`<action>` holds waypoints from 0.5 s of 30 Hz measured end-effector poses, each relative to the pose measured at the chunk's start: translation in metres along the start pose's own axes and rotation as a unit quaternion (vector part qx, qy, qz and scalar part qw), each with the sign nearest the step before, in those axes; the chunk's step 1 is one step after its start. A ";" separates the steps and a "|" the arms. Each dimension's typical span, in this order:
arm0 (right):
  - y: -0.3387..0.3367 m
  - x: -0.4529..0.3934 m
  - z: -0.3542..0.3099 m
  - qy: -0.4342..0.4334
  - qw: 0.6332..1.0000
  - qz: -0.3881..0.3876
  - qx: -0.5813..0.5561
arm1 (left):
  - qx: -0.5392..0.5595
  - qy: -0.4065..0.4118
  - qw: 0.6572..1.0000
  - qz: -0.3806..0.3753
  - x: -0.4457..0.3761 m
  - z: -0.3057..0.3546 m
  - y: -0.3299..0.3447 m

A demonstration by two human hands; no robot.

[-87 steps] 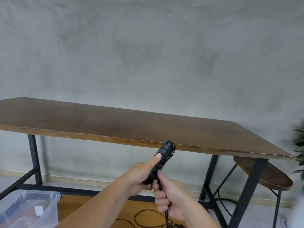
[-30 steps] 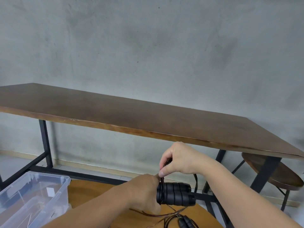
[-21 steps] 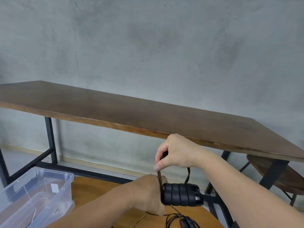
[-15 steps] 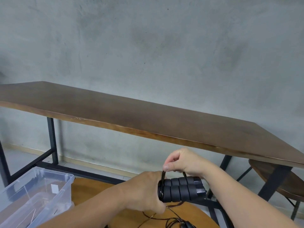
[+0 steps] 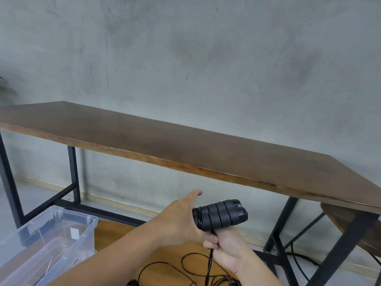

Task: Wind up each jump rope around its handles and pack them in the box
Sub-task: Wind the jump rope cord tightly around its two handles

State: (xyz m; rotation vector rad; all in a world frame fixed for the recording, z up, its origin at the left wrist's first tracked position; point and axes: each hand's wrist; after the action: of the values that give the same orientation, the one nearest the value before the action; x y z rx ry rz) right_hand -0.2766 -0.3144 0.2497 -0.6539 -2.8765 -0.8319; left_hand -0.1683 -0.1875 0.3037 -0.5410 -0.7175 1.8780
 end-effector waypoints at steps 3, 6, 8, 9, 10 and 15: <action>0.006 0.006 0.007 0.001 0.998 0.042 0.054 | -0.034 0.004 0.999 0.036 -0.010 -0.006 -0.002; 0.013 0.014 0.008 -0.014 0.985 0.066 0.160 | -0.100 0.017 0.994 0.033 -0.017 -0.009 -0.002; 0.017 0.019 0.008 -0.022 0.968 0.079 0.239 | -0.152 0.017 0.988 0.030 -0.018 -0.011 0.004; 0.018 0.022 0.008 -0.019 0.963 0.081 0.257 | -0.173 0.015 0.984 0.033 -0.020 -0.012 0.007; 0.018 0.025 0.008 -0.011 0.960 0.083 0.268 | -0.193 0.013 0.980 0.037 -0.021 -0.014 0.010; 0.022 0.032 0.005 -0.014 0.858 0.091 0.506 | -0.281 -0.002 0.958 0.053 -0.034 -0.016 0.019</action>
State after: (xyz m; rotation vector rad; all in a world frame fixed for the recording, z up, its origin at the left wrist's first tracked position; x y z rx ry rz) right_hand -0.2956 -0.2826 0.2619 -0.7249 -2.6467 0.7122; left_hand -0.1573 -0.2206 0.2812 -0.9486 -1.2598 1.7616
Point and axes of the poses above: each hand's wrist, its own x-axis away from the middle knuckle, its own y-axis out of the palm, z = x × y, and after that the axes turned 3 degrees about -x, right-handed
